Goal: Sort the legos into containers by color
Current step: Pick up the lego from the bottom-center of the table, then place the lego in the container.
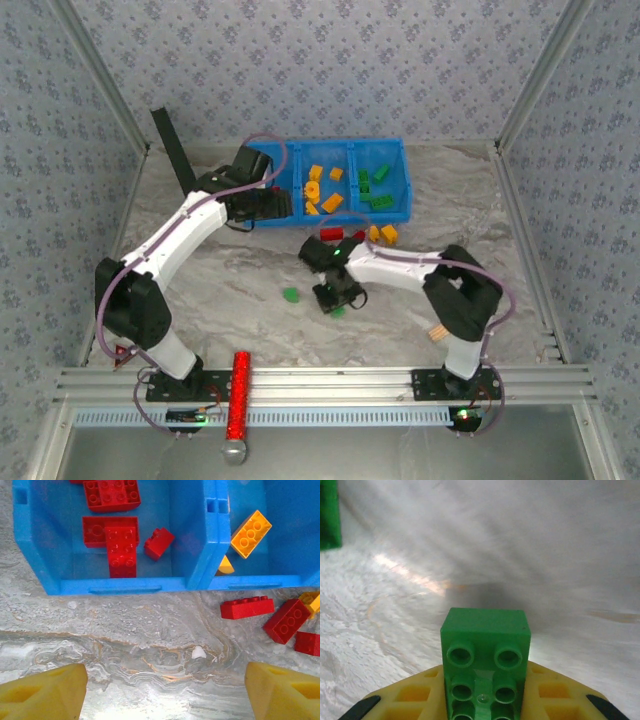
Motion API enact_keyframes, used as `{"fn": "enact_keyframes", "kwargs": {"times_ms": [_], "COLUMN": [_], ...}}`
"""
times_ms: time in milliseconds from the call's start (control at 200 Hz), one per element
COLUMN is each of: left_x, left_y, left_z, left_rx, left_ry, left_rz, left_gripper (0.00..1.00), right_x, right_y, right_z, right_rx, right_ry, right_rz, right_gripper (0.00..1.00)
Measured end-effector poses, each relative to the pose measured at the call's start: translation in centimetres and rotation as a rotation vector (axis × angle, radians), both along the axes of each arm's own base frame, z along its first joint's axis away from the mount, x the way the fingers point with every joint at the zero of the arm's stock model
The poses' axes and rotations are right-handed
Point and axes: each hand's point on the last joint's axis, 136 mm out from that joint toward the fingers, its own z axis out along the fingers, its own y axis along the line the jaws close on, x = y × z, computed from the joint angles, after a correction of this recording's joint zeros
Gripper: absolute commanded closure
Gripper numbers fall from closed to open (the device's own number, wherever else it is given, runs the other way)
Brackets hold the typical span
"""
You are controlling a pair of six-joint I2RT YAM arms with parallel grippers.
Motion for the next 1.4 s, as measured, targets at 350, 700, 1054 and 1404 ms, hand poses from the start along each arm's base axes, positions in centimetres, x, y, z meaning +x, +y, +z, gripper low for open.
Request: {"fn": "enact_keyframes", "kwargs": {"times_ms": [350, 700, 1054, 1404], "left_x": [-2.0, -2.8, -3.2, -3.2], "left_y": [3.5, 4.4, 5.0, 5.0], "left_z": [0.7, 1.0, 0.7, 0.7], "left_rx": [0.019, 0.039, 0.055, 0.056], "left_ry": [-0.014, 0.000, 0.020, 0.021], "left_rz": [0.059, 0.069, 0.079, 0.071], "left_gripper": [0.16, 0.14, 0.14, 0.14], "right_x": [17.2, 29.1, 33.1, 32.7], "right_y": [-10.8, -13.7, -12.8, -13.0], "right_z": [11.4, 10.1, 4.5, 3.9], "right_rx": [0.026, -0.111, -0.208, -0.217], "right_ry": [-0.414, -0.580, -0.548, -0.525], "right_rz": [-0.287, -0.313, -0.254, -0.257], "right_gripper": [0.73, 0.71, 0.62, 0.43]}}
